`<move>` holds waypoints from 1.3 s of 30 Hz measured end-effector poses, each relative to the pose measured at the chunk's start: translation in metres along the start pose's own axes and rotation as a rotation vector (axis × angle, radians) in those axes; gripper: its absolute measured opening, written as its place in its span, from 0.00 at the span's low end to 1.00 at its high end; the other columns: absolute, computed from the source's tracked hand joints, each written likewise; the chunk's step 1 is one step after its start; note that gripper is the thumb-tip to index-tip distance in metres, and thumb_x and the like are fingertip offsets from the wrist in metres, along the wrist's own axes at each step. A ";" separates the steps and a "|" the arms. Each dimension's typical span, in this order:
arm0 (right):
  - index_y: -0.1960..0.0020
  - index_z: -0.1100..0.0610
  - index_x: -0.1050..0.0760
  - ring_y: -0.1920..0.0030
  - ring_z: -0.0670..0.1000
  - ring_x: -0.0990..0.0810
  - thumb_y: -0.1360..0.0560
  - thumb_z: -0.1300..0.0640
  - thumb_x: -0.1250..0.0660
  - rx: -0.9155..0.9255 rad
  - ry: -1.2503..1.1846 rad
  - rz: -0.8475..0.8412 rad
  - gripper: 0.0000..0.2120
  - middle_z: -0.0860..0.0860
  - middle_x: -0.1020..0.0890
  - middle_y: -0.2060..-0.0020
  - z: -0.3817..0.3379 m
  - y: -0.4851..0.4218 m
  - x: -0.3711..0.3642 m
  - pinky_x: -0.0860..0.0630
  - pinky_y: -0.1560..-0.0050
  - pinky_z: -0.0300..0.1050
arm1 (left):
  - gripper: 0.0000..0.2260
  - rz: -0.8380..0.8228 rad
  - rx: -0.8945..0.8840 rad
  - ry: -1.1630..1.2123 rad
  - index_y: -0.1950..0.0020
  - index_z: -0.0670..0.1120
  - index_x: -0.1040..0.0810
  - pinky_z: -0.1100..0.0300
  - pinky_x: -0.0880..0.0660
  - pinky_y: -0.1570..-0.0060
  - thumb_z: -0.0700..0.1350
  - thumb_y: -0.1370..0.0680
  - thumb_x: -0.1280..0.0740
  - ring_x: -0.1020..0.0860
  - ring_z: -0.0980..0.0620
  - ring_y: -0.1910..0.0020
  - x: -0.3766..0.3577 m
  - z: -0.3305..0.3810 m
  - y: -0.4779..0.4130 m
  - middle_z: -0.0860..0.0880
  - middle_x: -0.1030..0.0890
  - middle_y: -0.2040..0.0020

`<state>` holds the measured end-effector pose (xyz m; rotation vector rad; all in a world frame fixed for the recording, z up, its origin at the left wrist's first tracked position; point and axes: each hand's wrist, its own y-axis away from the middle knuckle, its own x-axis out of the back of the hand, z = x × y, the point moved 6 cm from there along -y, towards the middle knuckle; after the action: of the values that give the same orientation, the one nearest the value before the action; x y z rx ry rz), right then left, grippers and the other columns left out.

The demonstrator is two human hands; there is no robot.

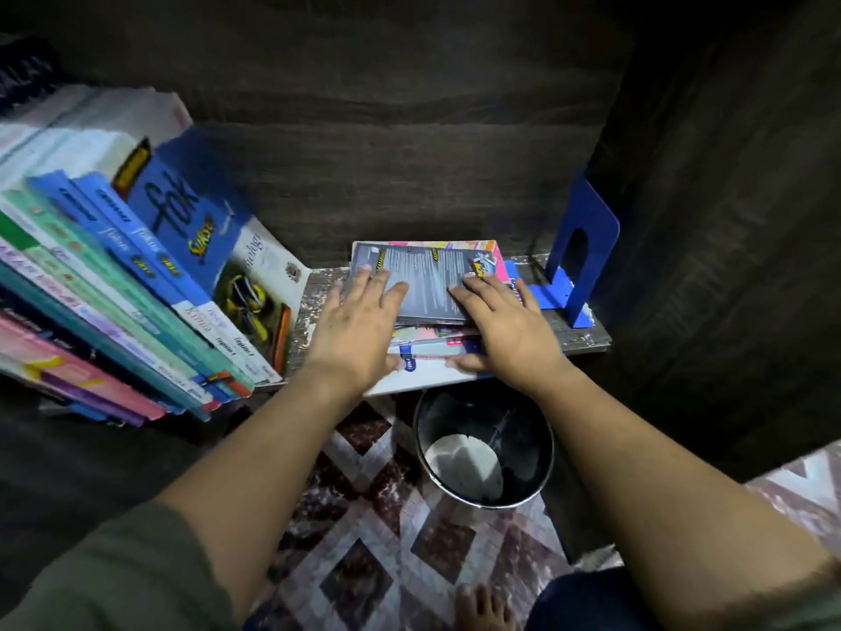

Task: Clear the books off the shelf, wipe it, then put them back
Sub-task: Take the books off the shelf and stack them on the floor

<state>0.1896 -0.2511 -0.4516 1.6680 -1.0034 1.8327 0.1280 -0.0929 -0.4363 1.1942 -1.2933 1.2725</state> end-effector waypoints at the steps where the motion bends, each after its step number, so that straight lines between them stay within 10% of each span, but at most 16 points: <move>1: 0.24 0.54 0.40 0.24 0.56 0.41 0.34 0.39 0.26 0.023 0.011 0.049 0.45 0.53 0.36 0.26 0.000 0.001 -0.001 0.52 0.26 0.59 | 0.44 -0.013 -0.010 0.002 0.21 0.51 0.52 0.48 0.52 0.24 0.59 0.28 0.29 0.54 0.48 0.22 -0.002 0.000 -0.006 0.47 0.51 0.20; 5: 0.31 0.58 0.28 0.35 0.58 0.25 0.41 0.39 0.22 0.103 0.124 0.293 0.44 0.55 0.22 0.37 -0.004 0.001 -0.003 0.38 0.31 0.62 | 0.45 -0.004 -0.096 0.020 0.22 0.52 0.49 0.49 0.52 0.25 0.64 0.31 0.29 0.49 0.49 0.22 -0.002 -0.006 -0.019 0.49 0.47 0.21; 14: 0.35 0.59 0.25 0.41 0.56 0.21 0.40 0.44 0.21 0.055 0.161 0.494 0.38 0.54 0.19 0.43 -0.007 -0.007 0.000 0.33 0.35 0.65 | 0.34 0.322 -0.193 -0.044 0.30 0.44 0.29 0.46 0.36 0.33 0.56 0.32 0.25 0.26 0.44 0.34 -0.005 -0.006 -0.019 0.45 0.24 0.34; 31: 0.32 0.55 0.28 0.36 0.58 0.25 0.37 0.52 0.22 -0.078 0.192 0.468 0.35 0.54 0.22 0.38 -0.003 -0.026 -0.003 0.36 0.33 0.65 | 0.19 0.794 -0.306 -0.215 0.37 0.43 0.24 0.37 0.34 0.37 0.49 0.26 0.32 0.24 0.43 0.37 -0.005 0.003 -0.014 0.46 0.21 0.37; 39: 0.43 0.55 0.22 0.47 0.56 0.20 0.43 0.55 0.21 -0.125 0.046 0.533 0.29 0.51 0.18 0.49 0.005 -0.035 0.018 0.28 0.39 0.58 | 0.26 0.545 -0.059 -0.191 0.37 0.44 0.26 0.43 0.38 0.39 0.43 0.34 0.26 0.24 0.44 0.43 0.016 0.003 -0.045 0.46 0.21 0.44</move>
<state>0.2164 -0.2349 -0.4266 1.3612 -1.6228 2.0598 0.1718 -0.0954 -0.4158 0.9684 -1.8694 1.5097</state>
